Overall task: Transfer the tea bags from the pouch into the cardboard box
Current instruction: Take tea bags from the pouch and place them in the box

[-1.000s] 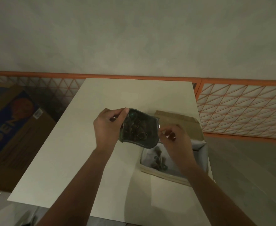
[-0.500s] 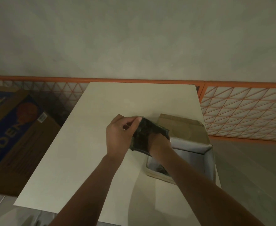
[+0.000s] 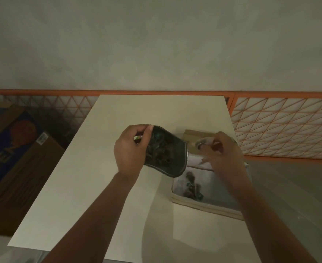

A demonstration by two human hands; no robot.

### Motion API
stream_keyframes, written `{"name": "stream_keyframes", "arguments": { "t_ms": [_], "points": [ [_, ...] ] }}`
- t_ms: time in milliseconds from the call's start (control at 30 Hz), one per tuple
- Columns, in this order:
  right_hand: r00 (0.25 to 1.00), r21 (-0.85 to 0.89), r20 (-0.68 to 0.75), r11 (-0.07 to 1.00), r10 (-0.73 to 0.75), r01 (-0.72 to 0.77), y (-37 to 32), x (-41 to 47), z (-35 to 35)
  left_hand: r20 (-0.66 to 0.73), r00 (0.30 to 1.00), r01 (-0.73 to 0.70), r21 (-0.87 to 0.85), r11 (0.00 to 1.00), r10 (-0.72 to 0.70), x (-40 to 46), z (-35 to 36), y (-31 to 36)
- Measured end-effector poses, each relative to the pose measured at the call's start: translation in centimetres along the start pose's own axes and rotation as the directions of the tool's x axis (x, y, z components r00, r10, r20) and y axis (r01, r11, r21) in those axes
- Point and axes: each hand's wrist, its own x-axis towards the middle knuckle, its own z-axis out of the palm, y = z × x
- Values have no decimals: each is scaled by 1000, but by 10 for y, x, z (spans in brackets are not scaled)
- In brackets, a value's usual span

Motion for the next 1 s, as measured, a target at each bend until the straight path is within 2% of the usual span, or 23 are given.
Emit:
{"name": "stream_keyframes", "arguments": {
  "t_ms": [67,233,400,567,633,667,733,767,800,900,1000],
  "points": [
    [999,54,-25,997,48,-47,12,2,-6,4,1000,17,-34,999,-17,-1,2,0],
    [981,-41,128,989,145,-140,62,9,13,-7,1000,26,-81,996,-27,-10,5,-1],
    [954,-283,215,949,207,-142,101,15,42,-36,999,-25,-106,994,21,-20,7,-9],
    [864,-189,388,945,321,-266,115,19,51,-79,995,-74,-127,989,65,-26,7,-16],
    [910,-257,339,954,240,-155,117,19,49,-92,993,-90,-138,986,78,-27,7,-18],
    [955,-235,252,967,154,-94,116,17,49,-99,992,-97,-141,985,84,-28,8,-18],
    [997,24,71,999,-41,40,104,10,50,-110,991,-98,-152,984,81,-30,9,-20],
    [991,152,26,980,-134,129,95,6,52,-116,990,-95,-161,982,76,-31,9,-22],
    [975,207,25,956,-220,210,86,2,56,-125,989,-94,-169,981,73,-33,9,-23],
    [917,16,56,919,-394,394,76,2,71,-146,986,-101,-178,979,76,-37,8,-27],
    [901,-21,-54,903,-430,430,74,7,86,-116,993,-59,-210,976,35,-46,5,-33]
  ]
}}
